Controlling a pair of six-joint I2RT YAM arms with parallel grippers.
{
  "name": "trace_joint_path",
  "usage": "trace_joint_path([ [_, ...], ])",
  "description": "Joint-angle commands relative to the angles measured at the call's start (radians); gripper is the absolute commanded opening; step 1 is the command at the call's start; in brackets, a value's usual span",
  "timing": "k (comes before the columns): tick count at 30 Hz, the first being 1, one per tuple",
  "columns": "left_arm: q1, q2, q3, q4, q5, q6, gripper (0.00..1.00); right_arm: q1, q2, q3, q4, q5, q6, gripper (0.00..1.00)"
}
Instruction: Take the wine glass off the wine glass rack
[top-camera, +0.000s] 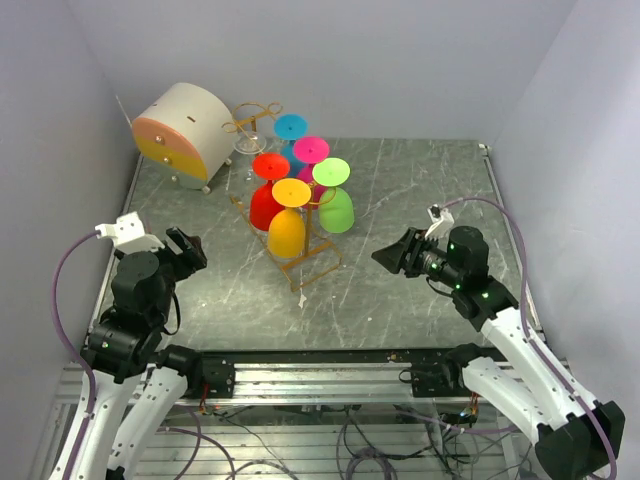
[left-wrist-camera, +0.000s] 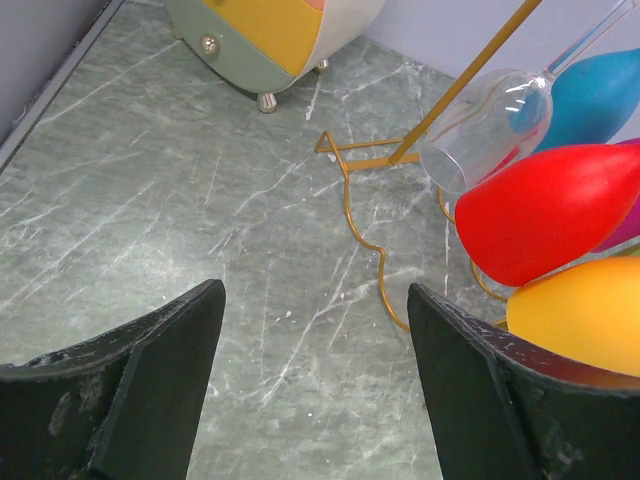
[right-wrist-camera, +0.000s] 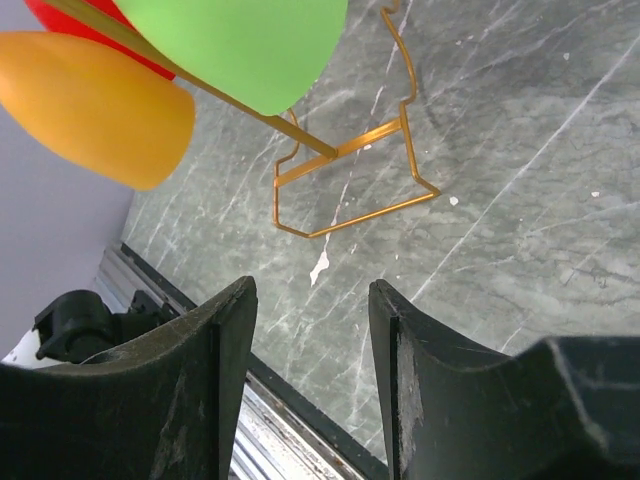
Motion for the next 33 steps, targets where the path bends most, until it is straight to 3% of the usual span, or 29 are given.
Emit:
trace_joint_path([
  [1,-0.006,-0.003,-0.005,0.032,-0.003,-0.001,0.84,-0.005,0.048,0.076,-0.041,0.021,-0.018,0.49],
  [11,-0.006,-0.016,-0.007,0.032,-0.007,-0.005,0.84,-0.005,0.184,0.32,-0.079,0.027,0.018,0.51],
  [20,-0.008,-0.016,-0.007,0.032,-0.006,-0.004,0.84,-0.005,0.388,0.623,-0.084,-0.014,0.15,0.43],
  [33,-0.008,-0.014,-0.01,0.035,-0.002,-0.005,0.84,-0.005,0.575,0.759,-0.031,-0.146,0.166,0.43],
])
